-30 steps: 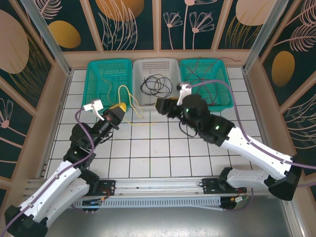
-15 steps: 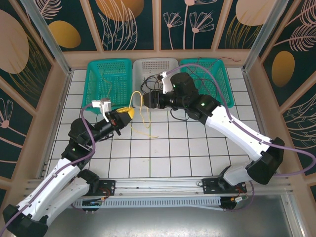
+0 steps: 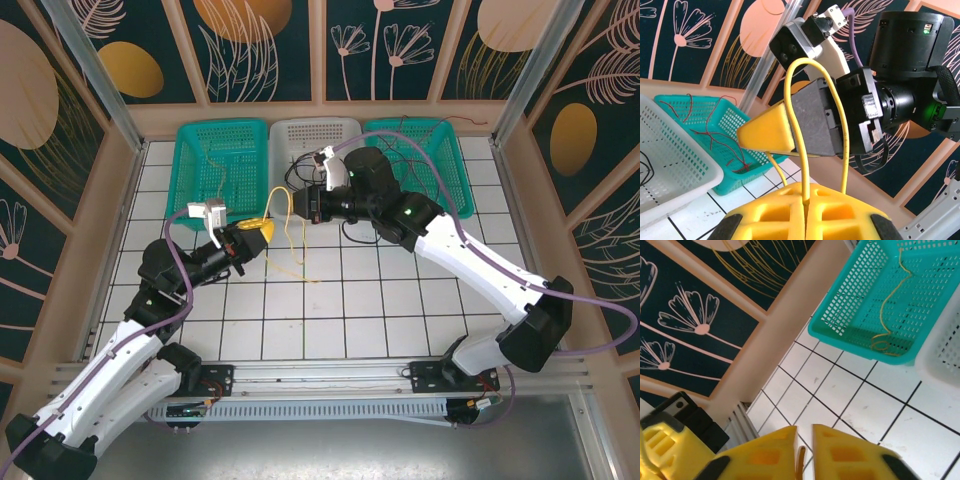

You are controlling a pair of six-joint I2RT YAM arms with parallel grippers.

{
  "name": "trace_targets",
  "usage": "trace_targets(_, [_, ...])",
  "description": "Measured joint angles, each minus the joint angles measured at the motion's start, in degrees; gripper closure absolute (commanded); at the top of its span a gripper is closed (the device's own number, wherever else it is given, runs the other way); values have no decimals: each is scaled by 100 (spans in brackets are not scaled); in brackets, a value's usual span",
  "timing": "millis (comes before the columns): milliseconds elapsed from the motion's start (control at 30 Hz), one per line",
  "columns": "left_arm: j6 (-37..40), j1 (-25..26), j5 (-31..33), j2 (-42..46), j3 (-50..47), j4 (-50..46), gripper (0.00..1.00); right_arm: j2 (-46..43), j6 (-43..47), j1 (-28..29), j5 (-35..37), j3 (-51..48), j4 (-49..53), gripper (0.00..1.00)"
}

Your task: Untangle the cables

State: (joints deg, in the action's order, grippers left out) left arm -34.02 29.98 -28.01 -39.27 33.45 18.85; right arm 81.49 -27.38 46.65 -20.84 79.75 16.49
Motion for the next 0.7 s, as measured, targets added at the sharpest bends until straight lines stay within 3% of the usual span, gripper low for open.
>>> trace_targets(67, [66, 0, 66, 13, 13, -63, 100, -15, -13, -35, 85, -37, 2, 100])
trace_targets(233, [256, 0, 505, 160, 15, -341, 100, -382, -164, -564, 341, -319, 7, 100])
trace_targets(533, [675, 2, 2111, 313, 114, -1165, 100, -1919, -807, -2396, 920, -662, -2, 100])
trace_targets(700, [813, 48, 2162, 85, 114, -1408, 100, -2542, -1226, -3602, 603, -608, -59, 100])
